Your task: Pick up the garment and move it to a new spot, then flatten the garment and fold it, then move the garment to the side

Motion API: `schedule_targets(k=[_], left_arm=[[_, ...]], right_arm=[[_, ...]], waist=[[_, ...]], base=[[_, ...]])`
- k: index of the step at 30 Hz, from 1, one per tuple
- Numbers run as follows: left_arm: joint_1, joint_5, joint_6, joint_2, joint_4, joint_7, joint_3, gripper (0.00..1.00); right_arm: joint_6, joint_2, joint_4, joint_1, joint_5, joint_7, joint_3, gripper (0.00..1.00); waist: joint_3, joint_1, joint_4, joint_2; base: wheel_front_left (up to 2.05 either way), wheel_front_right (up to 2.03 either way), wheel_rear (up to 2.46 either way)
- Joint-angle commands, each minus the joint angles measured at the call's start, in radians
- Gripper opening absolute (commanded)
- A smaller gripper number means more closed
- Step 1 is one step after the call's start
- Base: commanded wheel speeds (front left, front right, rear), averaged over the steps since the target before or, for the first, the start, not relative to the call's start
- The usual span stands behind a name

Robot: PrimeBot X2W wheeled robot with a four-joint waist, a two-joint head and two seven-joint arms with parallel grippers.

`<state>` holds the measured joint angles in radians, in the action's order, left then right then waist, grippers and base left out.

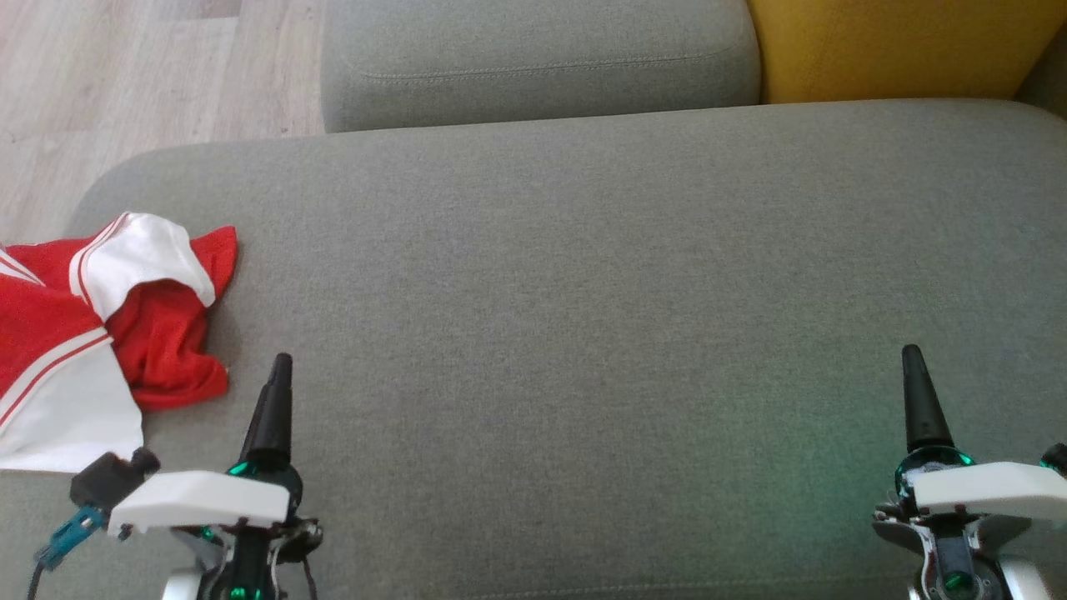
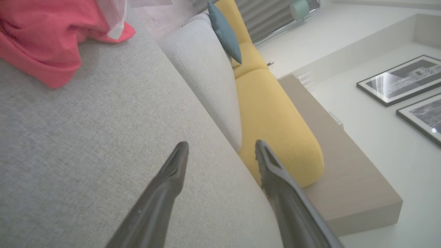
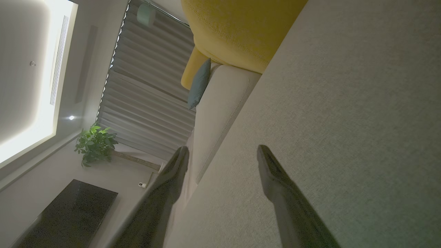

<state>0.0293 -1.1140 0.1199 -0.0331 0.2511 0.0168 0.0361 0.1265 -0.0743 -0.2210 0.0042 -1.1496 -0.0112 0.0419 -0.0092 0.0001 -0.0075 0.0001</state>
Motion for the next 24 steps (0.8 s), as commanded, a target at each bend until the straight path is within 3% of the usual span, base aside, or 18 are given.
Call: schedule_targets(k=[1, 24], left_arm=[[0.065, 0.028, 0.005, -0.018, -0.040, 0.012, -0.003, 1.00], [0.088, 0.349, -0.015, -0.034, -0.029, 0.079, 0.049, 1.00]], right_arm=[[0.002, -0.020, 0.043, -0.046, 0.027, 0.012, -0.010, 1.00], [0.003, -0.023, 0.079, -0.040, 0.333, 0.054, -0.068, 1.00]], waist=[[0.000, 0.0000, 0.000, -0.0001], [-0.004, 0.0000, -0.001, -0.0001]], base=[[0.00, 0.00, 0.00], [0.00, 0.00, 0.00]])
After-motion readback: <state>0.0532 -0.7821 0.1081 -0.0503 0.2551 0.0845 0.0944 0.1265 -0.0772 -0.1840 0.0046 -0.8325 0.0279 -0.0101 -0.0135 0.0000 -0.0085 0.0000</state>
